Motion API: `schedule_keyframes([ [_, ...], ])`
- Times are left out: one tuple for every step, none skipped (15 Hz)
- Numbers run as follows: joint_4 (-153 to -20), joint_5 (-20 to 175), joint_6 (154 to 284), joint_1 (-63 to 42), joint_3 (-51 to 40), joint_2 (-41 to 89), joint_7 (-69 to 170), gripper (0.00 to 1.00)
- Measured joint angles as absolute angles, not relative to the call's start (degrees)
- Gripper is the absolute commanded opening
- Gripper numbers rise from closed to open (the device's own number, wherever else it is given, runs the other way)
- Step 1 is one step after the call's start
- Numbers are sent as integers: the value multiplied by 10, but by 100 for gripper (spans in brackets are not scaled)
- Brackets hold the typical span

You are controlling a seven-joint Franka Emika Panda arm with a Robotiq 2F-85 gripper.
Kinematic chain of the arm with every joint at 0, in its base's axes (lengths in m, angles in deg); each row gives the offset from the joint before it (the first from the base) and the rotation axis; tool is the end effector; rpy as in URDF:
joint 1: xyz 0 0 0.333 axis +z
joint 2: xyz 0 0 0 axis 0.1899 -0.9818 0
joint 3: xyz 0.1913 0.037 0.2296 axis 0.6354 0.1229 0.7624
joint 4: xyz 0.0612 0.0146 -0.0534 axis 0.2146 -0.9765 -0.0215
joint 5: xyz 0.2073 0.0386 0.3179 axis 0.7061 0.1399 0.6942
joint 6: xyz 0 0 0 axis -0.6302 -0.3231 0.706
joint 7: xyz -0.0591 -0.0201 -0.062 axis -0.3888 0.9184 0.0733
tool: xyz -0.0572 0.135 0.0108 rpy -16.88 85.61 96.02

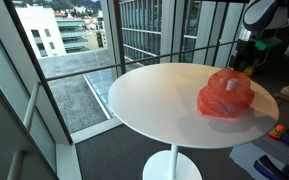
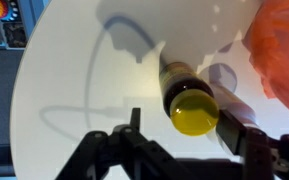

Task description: Pick up the yellow and brown bottle and put it in the plastic bag

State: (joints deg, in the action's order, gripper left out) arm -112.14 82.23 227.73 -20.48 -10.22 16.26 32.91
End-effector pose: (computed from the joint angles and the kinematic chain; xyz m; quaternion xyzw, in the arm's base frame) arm 0.5562 -0.1799 0.1895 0.9987 -0.0439 0.0076 0.0232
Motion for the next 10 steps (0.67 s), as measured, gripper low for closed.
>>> schedule_keyframes([
  [-1118,822,2277,-205,-102,159,329,55],
  [-1116,822,2277,-206,-101,156,329,52],
  [-1114,822,2277,-207,-99,154,329,38],
  [-1112,822,2277,-207,-98,153,329,30],
  [-1112,822,2277,-207,-97,153,329,21],
  [-1111,822,2277,-207,-97,153,329,20],
  [-1111,822,2277,-207,-96,153,329,20],
  [-1111,822,2277,-207,-95,153,329,20],
  [-1111,822,2277,-207,-95,153,329,20],
  [-1111,822,2277,-207,-95,154,329,20],
])
